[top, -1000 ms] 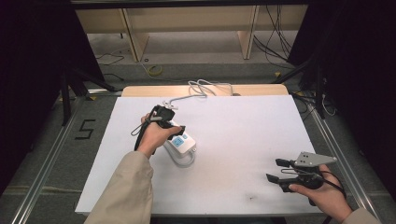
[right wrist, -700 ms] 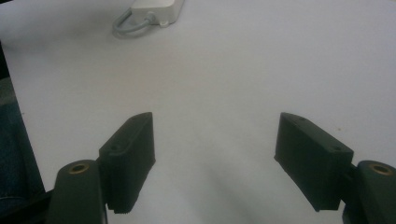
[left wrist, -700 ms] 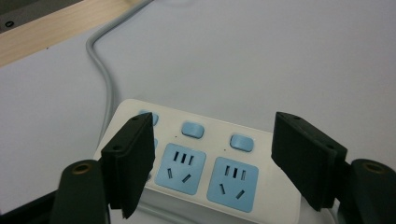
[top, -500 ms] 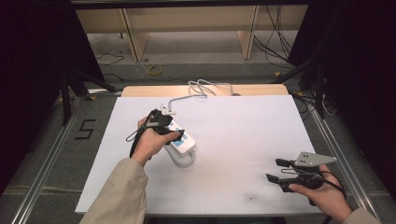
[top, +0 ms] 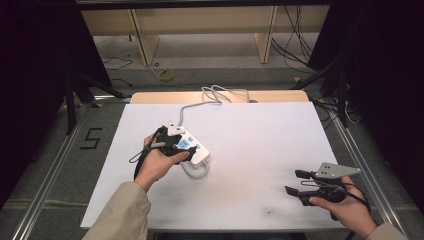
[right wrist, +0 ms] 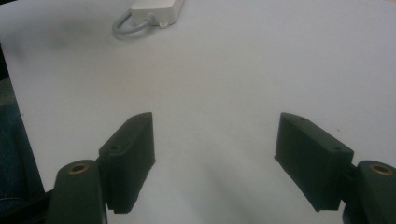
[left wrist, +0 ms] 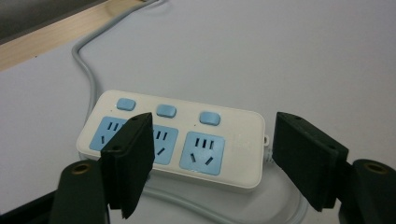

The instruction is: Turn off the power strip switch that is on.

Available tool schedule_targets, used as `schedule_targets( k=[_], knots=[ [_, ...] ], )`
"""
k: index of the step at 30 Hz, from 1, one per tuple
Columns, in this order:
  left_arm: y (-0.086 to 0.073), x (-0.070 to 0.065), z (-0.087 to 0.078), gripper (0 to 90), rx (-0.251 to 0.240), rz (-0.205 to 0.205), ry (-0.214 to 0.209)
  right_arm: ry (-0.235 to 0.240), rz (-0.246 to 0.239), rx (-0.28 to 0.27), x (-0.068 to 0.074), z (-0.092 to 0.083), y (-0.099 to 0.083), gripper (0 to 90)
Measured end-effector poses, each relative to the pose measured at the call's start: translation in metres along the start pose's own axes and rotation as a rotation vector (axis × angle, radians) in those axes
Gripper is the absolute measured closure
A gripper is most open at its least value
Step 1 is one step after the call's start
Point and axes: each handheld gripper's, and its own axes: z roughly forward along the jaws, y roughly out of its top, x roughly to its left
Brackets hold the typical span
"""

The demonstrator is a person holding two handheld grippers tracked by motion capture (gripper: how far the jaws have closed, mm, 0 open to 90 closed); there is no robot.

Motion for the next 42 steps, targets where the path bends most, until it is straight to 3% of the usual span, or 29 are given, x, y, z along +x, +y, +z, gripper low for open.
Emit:
schedule_targets(
  k=[13, 15, 18, 30, 33, 42],
  knots=[
    [-0.016, -0.009, -0.015, 27.5, -0.048, 0.024, -0.038, -0.003, -0.003, 0.000, -0.001, 0.000, 0.000, 28.5],
    [-0.022, -0.010, -0.017, 27.3, -0.083, 0.020, -0.042, 0.001, -0.001, 0.002, 0.000, 0.000, 0.000, 28.4],
    [-0.030, -0.012, -0.020, 26.9, -0.097, 0.010, -0.060, 0.002, 0.002, 0.002, 0.000, 0.000, 0.000, 28.4],
    [-0.058, -0.016, -0.036, 26.5, -0.122, 0.019, -0.029, 0.004, -0.004, 0.004, 0.000, 0.001, 0.000, 28.3],
    [-0.064, -0.017, -0.038, 26.5, -0.116, 0.033, -0.020, 0.003, -0.003, 0.004, 0.001, 0.001, 0.000, 28.2],
    [-0.083, -0.021, -0.048, 26.6, -0.103, 0.026, -0.005, 0.005, -0.003, 0.007, 0.001, 0.001, 0.000, 28.1]
  ],
)
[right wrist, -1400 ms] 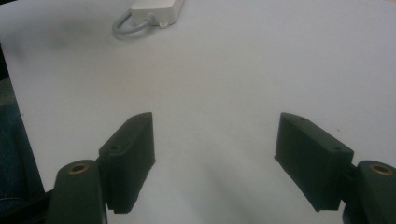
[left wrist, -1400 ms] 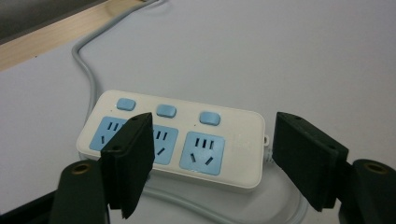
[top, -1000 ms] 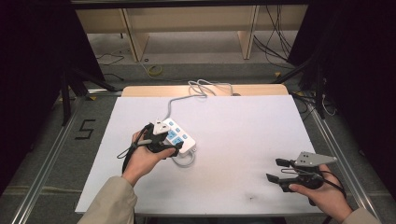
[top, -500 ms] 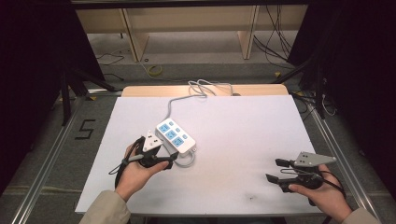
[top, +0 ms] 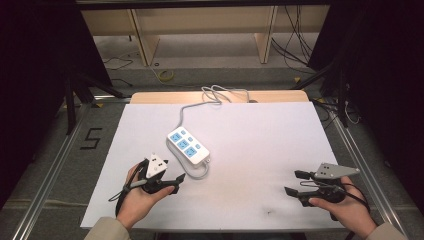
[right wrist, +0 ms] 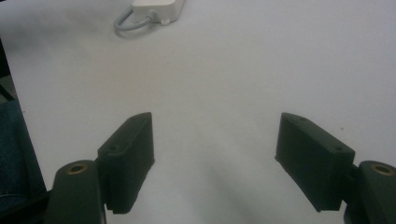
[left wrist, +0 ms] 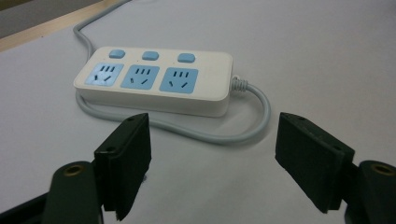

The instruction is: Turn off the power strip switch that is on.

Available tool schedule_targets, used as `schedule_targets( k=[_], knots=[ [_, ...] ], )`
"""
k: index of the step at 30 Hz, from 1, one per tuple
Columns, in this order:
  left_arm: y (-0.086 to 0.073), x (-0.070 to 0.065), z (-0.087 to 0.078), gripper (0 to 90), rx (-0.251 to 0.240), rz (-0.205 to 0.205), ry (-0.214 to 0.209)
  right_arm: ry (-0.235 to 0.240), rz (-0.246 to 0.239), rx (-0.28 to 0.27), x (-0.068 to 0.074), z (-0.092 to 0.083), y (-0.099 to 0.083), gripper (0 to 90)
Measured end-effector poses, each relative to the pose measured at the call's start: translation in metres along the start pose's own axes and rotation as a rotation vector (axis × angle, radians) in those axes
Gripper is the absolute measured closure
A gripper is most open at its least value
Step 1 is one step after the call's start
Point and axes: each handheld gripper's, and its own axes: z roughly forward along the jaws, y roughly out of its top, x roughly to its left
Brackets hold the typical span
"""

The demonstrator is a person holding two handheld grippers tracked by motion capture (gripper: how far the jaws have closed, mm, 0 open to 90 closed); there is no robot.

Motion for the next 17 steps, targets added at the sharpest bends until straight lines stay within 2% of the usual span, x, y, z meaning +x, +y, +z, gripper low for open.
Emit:
schedule_targets(
  k=[5, 15, 17],
  knots=[
    [-0.0057, -0.0020, -0.0013, 26.8, 0.014, 0.019, 0.010, 0.001, -0.004, 0.004, 0.0002, -0.0001, -0.0002, 28.1],
    [-0.0056, -0.0020, 0.0020, 26.8, 0.018, 0.018, 0.011, -0.001, -0.009, 0.012, -0.0001, 0.0002, -0.0002, 28.1],
    [-0.0026, -0.0066, 0.0034, 26.8, 0.008, 0.012, -0.002, -0.001, -0.012, 0.012, -0.0001, 0.0002, -0.0002, 28.0]
  ],
)
